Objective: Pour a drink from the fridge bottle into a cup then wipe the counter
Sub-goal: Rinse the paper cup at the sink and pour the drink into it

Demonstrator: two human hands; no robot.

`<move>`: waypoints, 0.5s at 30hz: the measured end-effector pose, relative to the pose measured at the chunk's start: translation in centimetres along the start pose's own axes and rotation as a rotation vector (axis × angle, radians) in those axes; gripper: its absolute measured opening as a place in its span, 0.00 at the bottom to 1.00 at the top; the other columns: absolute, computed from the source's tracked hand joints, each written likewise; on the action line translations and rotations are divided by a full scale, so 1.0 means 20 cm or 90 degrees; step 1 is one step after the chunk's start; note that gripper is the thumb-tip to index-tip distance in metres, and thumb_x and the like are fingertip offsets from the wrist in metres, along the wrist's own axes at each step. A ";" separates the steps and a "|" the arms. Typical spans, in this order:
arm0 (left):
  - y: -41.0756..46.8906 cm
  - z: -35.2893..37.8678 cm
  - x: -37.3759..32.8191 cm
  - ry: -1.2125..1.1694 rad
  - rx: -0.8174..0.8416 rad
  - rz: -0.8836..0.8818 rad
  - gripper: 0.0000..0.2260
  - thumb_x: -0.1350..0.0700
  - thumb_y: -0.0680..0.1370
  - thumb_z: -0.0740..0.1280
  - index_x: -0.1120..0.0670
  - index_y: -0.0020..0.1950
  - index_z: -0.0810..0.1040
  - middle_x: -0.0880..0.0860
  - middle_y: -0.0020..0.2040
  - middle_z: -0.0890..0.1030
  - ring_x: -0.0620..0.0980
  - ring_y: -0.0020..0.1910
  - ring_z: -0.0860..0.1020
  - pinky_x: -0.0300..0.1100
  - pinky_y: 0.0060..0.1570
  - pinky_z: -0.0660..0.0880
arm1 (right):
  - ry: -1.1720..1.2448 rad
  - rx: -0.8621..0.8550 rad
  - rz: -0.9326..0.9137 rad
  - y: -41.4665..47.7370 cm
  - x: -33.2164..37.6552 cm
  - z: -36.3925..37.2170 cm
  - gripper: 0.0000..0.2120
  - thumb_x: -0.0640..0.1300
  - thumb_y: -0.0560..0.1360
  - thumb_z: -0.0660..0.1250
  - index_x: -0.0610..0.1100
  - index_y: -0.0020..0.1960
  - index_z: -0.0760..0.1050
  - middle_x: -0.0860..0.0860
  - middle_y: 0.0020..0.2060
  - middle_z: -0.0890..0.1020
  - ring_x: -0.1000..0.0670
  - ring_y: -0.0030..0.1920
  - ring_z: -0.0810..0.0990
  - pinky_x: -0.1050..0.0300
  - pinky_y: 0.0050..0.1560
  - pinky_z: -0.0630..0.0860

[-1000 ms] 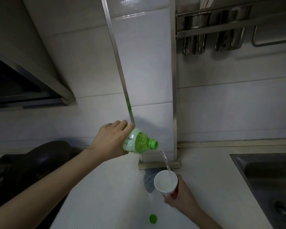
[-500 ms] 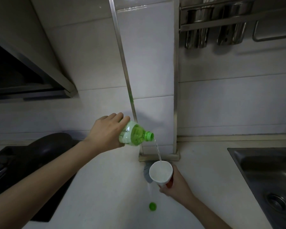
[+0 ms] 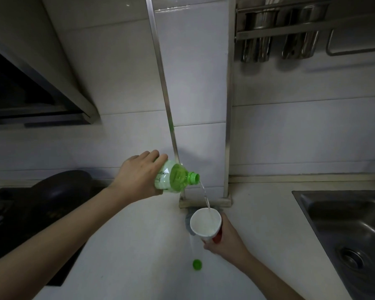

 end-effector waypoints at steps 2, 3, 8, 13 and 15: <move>-0.02 0.03 -0.01 -0.019 0.008 -0.014 0.32 0.40 0.56 0.77 0.51 0.55 0.74 0.48 0.45 0.76 0.52 0.41 0.77 0.41 0.33 0.67 | 0.008 -0.005 -0.005 -0.01 0.01 0.00 0.35 0.48 0.54 0.77 0.56 0.58 0.67 0.57 0.55 0.77 0.56 0.56 0.77 0.64 0.49 0.75; -0.03 0.06 -0.03 -0.028 0.013 -0.019 0.32 0.39 0.57 0.77 0.51 0.55 0.73 0.48 0.46 0.76 0.52 0.42 0.77 0.42 0.33 0.68 | 0.011 -0.005 -0.010 -0.01 0.02 0.00 0.35 0.48 0.55 0.77 0.56 0.58 0.67 0.57 0.55 0.77 0.57 0.56 0.77 0.63 0.49 0.76; -0.10 0.16 -0.09 -0.096 0.052 -0.068 0.34 0.37 0.57 0.76 0.49 0.57 0.71 0.46 0.48 0.75 0.50 0.46 0.77 0.42 0.34 0.68 | 0.040 0.001 -0.025 -0.03 0.07 -0.02 0.37 0.49 0.55 0.77 0.58 0.61 0.66 0.57 0.57 0.76 0.58 0.58 0.76 0.56 0.53 0.78; -0.17 0.26 -0.14 -0.248 0.085 -0.178 0.34 0.35 0.58 0.75 0.45 0.58 0.68 0.42 0.51 0.74 0.47 0.49 0.76 0.42 0.36 0.69 | 0.058 -0.009 -0.025 -0.03 0.17 -0.03 0.34 0.51 0.56 0.75 0.53 0.60 0.68 0.52 0.52 0.79 0.54 0.48 0.80 0.63 0.40 0.77; -0.21 0.33 -0.17 -0.335 0.090 -0.243 0.35 0.35 0.57 0.76 0.44 0.58 0.68 0.40 0.53 0.75 0.47 0.49 0.77 0.43 0.39 0.73 | 0.042 -0.030 -0.019 -0.02 0.16 -0.03 0.34 0.52 0.57 0.75 0.52 0.61 0.67 0.52 0.54 0.78 0.54 0.51 0.79 0.69 0.42 0.75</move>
Point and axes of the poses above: each hand's wrist, its own y-axis towards the middle knuckle, its own z-axis out of the palm, x = y × z, the point moved 4 cm from there along y, towards the middle knuckle
